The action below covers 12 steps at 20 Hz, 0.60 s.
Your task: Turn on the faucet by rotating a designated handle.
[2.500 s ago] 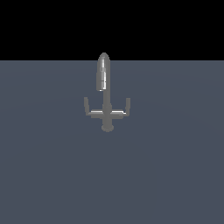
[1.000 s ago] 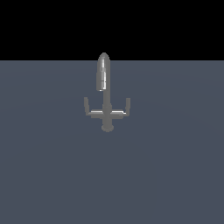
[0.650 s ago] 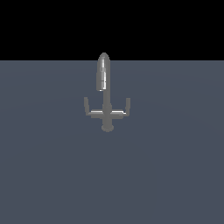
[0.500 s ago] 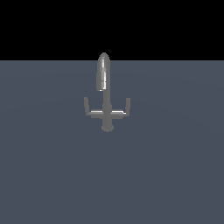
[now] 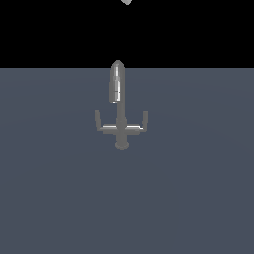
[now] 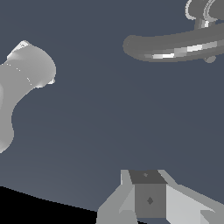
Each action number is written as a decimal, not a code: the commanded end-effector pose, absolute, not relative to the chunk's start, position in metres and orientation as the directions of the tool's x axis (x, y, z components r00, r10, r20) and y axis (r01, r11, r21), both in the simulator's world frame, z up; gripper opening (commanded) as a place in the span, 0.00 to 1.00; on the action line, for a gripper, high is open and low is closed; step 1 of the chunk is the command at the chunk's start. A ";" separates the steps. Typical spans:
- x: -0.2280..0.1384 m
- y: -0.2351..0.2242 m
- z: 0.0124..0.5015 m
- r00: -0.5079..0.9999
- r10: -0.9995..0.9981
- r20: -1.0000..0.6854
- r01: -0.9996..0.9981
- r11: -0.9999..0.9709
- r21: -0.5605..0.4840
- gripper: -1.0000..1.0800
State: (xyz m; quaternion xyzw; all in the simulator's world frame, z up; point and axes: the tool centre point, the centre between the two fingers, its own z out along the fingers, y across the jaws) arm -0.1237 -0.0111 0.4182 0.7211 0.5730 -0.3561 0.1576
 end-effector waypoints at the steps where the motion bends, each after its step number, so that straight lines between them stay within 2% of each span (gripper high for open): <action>1: -0.114 -0.010 0.413 -0.001 0.708 -0.707 0.943 -0.236 -0.237 0.00; 12: -0.075 0.001 0.388 -0.375 0.625 -0.685 0.871 -0.016 -0.492 0.00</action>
